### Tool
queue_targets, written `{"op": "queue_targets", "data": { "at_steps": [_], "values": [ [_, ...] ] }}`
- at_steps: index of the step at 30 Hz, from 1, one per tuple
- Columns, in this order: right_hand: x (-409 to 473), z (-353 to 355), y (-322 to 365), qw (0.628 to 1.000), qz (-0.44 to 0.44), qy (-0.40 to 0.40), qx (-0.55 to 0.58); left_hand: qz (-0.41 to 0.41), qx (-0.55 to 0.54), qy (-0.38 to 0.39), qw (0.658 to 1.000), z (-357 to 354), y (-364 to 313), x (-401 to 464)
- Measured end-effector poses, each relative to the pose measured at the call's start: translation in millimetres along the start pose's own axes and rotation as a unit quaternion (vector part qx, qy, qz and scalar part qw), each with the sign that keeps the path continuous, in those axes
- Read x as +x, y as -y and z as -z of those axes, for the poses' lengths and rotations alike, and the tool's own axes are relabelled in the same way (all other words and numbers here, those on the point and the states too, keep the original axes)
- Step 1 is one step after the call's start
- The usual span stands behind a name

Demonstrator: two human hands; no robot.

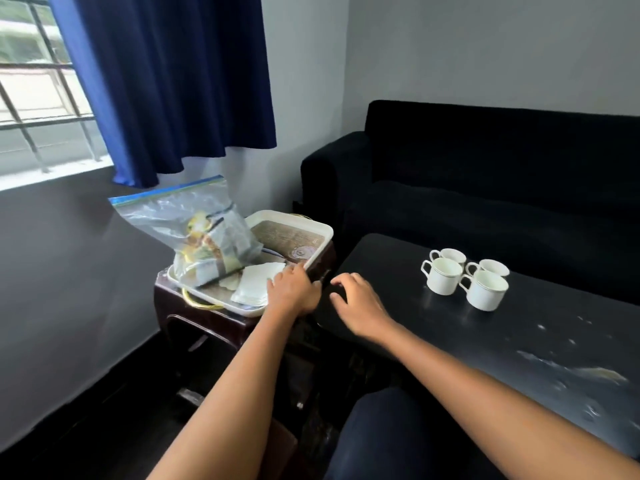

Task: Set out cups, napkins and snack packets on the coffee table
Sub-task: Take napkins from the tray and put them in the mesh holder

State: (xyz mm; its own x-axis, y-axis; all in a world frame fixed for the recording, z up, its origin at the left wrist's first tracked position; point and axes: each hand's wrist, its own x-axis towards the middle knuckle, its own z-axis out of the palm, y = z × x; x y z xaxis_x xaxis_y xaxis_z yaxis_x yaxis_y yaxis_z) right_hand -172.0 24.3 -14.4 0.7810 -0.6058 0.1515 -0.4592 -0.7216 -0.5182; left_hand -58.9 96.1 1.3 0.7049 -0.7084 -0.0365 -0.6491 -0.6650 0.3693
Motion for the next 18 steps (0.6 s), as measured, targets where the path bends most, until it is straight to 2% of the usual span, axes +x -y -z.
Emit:
{"op": "queue_targets", "data": {
  "at_steps": [3,8,14,18],
  "values": [
    [16.6,-9.5,21.1,1.0,0.019,0.012,0.006,0.063,-0.015,0.02,0.998,-0.9,25.8,4.2],
    [51.7,-24.6,47.0,0.999,0.037,0.031,-0.004,0.12,0.039,0.079,0.989,-10.4,54.3,5.8],
    [87.1,-49.2,56.8,0.993,0.005,0.06,-0.102,0.103,0.072,0.078,0.989,-15.3,55.5,4.8],
    [99.4,-64.8,55.3,0.985,-0.046,0.039,-0.162,0.098,0.076,0.077,0.989,-14.6,51.1,6.1]
  ]
}}
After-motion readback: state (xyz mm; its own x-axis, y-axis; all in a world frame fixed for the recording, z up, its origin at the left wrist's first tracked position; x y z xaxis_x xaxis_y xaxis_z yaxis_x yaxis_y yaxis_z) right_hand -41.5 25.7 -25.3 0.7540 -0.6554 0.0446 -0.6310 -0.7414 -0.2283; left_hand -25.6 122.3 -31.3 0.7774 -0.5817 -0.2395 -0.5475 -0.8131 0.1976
